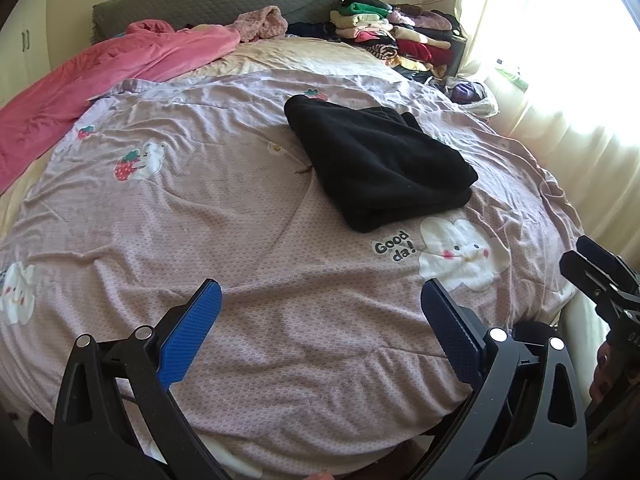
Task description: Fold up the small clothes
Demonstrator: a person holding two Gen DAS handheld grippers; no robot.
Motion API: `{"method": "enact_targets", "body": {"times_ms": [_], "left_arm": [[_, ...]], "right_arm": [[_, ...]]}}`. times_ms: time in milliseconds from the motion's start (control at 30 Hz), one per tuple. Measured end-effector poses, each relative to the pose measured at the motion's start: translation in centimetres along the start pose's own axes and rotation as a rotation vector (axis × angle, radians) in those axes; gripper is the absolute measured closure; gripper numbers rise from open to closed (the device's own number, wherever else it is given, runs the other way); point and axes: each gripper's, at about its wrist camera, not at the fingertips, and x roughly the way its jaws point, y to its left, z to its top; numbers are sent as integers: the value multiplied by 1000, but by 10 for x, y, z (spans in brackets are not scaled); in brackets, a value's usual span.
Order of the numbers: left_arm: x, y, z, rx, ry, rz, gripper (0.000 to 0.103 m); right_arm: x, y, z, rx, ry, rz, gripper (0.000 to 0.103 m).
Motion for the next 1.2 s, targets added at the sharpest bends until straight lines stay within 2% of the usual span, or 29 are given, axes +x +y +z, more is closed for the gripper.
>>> {"method": "enact_targets", "body": {"times_ms": [1200], "left_arm": [[0, -1, -1, 11, 12, 16, 10]], "right_arm": [[-4, -9, 2, 3, 5, -18, 5]]}}
